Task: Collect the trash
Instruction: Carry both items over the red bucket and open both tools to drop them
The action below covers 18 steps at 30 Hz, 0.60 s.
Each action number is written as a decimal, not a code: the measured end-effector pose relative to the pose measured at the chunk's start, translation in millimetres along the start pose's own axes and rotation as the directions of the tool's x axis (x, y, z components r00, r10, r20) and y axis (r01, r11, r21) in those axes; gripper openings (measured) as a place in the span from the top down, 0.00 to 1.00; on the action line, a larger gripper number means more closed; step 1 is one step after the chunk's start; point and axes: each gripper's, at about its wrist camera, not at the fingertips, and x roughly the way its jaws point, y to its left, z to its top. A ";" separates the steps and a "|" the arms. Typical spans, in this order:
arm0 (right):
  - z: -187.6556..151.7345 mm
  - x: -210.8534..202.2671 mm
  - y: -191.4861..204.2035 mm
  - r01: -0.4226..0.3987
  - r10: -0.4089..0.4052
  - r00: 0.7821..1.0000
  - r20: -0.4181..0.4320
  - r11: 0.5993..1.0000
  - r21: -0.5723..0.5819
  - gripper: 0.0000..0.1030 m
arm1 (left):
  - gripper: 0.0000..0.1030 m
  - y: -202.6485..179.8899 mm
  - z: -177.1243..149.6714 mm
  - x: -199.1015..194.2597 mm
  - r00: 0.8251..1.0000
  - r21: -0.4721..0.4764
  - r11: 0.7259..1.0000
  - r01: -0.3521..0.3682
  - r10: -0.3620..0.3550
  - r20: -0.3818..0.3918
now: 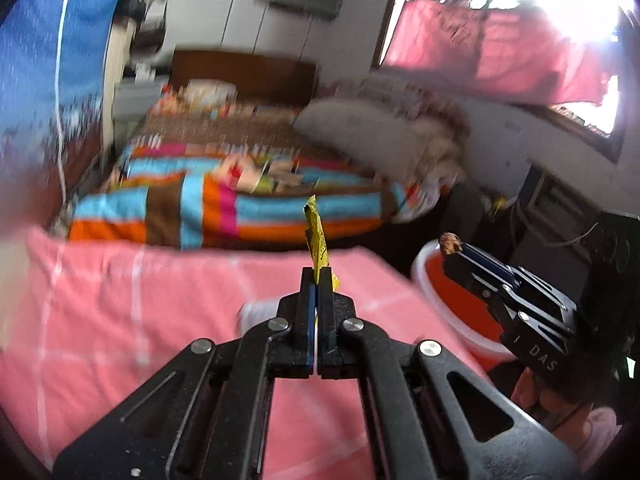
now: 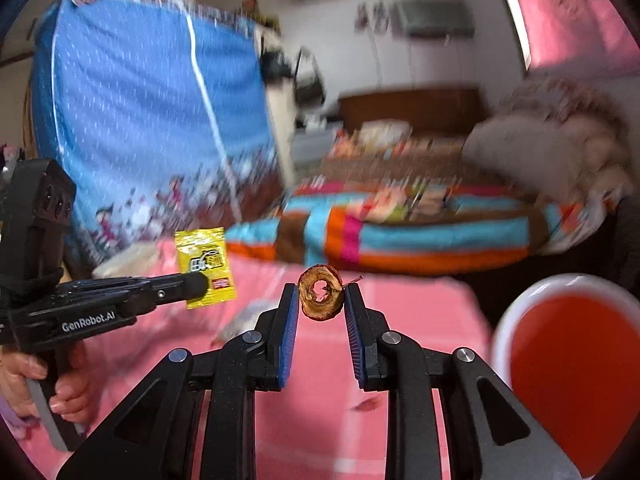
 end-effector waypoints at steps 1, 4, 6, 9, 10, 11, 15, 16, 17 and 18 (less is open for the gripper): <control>2.9 -12.4 -4.0 0.026 -0.026 0.998 0.058 1.000 -0.007 0.79 | 0.97 -10.3 3.3 -3.6 0.999 0.018 1.000 0.010 -0.011 0.045; 8.1 -39.8 -14.5 0.093 -0.090 0.981 0.172 0.996 -0.010 0.79 | 0.97 -38.5 8.4 -11.0 0.987 0.069 0.997 0.019 -0.029 0.155; 10.1 -56.3 -22.8 0.138 -0.131 0.964 0.233 0.990 -0.015 0.79 | 0.97 -56.4 10.5 -14.1 0.977 0.106 0.994 0.019 -0.041 0.211; 10.6 -81.5 -35.9 0.211 -0.195 0.930 0.311 0.977 -0.018 0.79 | 0.97 -86.7 10.0 -15.5 0.960 0.176 0.984 0.029 -0.077 0.270; 10.3 -85.9 -39.3 0.227 -0.209 0.922 0.325 0.974 -0.016 0.79 | 0.97 -96.3 10.2 -14.3 0.956 0.200 0.979 0.030 -0.087 0.281; 9.9 -91.4 -44.4 0.246 -0.227 0.912 0.340 0.969 -0.014 0.79 | 0.97 -104.8 9.5 -12.5 0.952 0.223 0.974 0.034 -0.099 0.289; 6.6 -108.9 -64.8 0.302 -0.285 0.887 0.363 0.953 0.010 0.79 | 0.97 -133.7 6.3 -0.1 0.944 0.282 0.957 0.075 -0.159 0.289; 5.5 -110.6 -70.3 0.313 -0.299 0.884 0.359 0.950 0.019 0.79 | 0.97 -139.0 6.4 4.7 0.944 0.287 0.954 0.085 -0.169 0.282; 4.1 -112.3 -77.3 0.326 -0.316 0.882 0.350 0.945 0.031 0.79 | 0.97 -144.2 5.3 9.7 0.945 0.293 0.952 0.095 -0.178 0.273; 2.3 -114.5 -82.0 0.334 -0.327 0.881 0.343 0.942 0.041 0.79 | 0.97 -148.0 4.7 13.3 0.946 0.296 0.950 0.102 -0.184 0.265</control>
